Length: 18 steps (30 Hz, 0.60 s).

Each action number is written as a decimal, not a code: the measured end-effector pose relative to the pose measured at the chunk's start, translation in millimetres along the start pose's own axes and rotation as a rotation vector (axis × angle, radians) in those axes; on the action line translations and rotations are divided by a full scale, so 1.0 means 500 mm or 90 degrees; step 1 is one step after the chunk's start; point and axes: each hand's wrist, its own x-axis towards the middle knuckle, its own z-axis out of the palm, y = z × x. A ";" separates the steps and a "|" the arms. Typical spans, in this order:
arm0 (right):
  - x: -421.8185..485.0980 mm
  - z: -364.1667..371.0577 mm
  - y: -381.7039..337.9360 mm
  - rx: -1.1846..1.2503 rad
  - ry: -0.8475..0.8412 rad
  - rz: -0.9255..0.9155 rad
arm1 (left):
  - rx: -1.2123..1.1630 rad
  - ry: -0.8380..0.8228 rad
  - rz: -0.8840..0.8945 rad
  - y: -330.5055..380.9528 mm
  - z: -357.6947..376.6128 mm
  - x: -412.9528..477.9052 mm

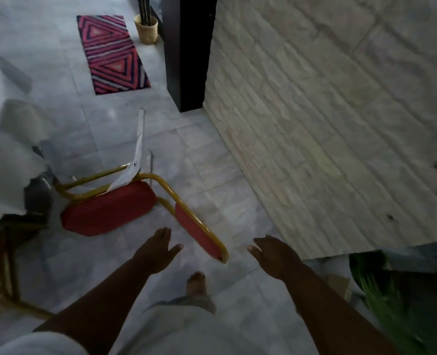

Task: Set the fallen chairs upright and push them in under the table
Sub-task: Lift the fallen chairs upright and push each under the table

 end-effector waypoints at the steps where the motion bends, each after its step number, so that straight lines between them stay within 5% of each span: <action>1: 0.034 -0.027 0.006 -0.020 -0.007 -0.014 | 0.002 0.005 0.000 0.013 -0.010 0.028; 8: 0.274 -0.150 -0.018 -0.104 -0.067 -0.127 | -0.024 0.027 -0.066 0.064 -0.074 0.144; 18: 0.579 -0.119 -0.105 -0.321 -0.293 -0.424 | -0.246 0.100 -0.391 0.104 0.063 0.137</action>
